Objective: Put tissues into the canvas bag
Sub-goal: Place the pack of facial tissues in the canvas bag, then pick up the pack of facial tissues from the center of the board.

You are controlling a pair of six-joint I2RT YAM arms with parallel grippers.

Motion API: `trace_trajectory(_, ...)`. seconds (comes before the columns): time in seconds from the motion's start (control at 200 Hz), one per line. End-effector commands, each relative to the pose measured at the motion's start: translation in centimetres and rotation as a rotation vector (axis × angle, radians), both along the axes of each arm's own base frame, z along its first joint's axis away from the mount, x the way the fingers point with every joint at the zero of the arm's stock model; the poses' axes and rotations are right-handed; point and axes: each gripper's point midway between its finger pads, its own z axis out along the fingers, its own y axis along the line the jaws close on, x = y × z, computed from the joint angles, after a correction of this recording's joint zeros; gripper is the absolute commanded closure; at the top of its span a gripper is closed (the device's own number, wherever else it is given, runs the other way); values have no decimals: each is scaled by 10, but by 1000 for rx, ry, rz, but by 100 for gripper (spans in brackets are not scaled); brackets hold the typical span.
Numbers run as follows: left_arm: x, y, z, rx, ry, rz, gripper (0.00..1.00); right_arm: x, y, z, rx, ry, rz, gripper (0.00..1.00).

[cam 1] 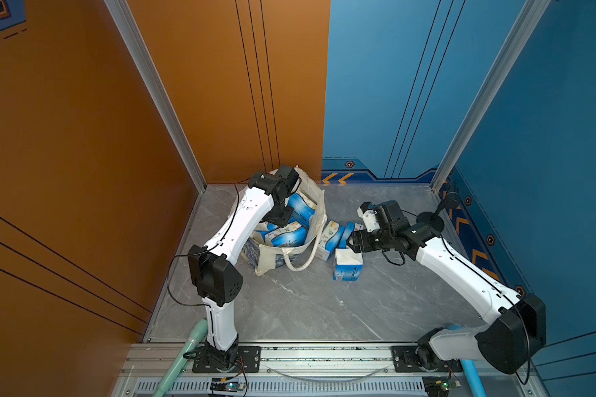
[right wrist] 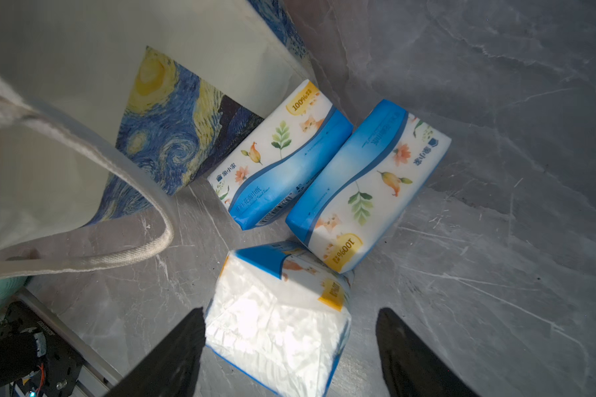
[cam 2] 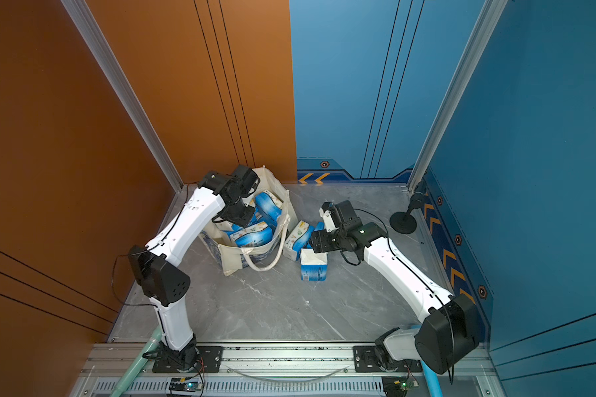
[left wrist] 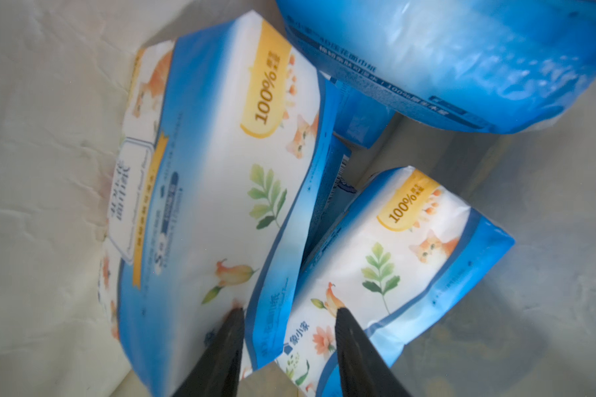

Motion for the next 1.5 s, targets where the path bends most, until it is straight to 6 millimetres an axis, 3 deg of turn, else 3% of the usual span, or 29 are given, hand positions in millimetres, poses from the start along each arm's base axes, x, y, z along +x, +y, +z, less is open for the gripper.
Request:
trace_trajectory(0.0,-9,-1,0,-15,32,-6,48,-4,-1,-1,-52,11,19,19)
trace_trajectory(0.16,-13,-19,11,-106,16,-48,44,-8,-2,-7,-94,19,28,19)
trace_trajectory(0.521,-16,-42,96,-349,-238,-117,40,-17,0,-17,-127,51,82,13)
trace_trajectory(0.661,-30,-49,122,-405,-314,-144,40,-18,4,-19,-86,81,79,13)
trace_trajectory(0.736,-44,-54,133,-430,-353,-161,40,-21,6,-19,-68,91,83,7)
trace_trajectory(0.941,-90,-66,132,-483,-449,-151,39,-27,1,-20,-25,104,56,5)
trace_trajectory(1.091,-112,-54,110,-535,-506,-59,38,-26,0,-28,7,115,19,5)
trace_trajectory(1.217,-124,-43,95,-557,-503,-13,37,-29,1,-39,23,151,1,5)
trace_trajectory(1.497,-125,-35,94,-546,-519,4,36,-47,14,-43,130,196,3,6)
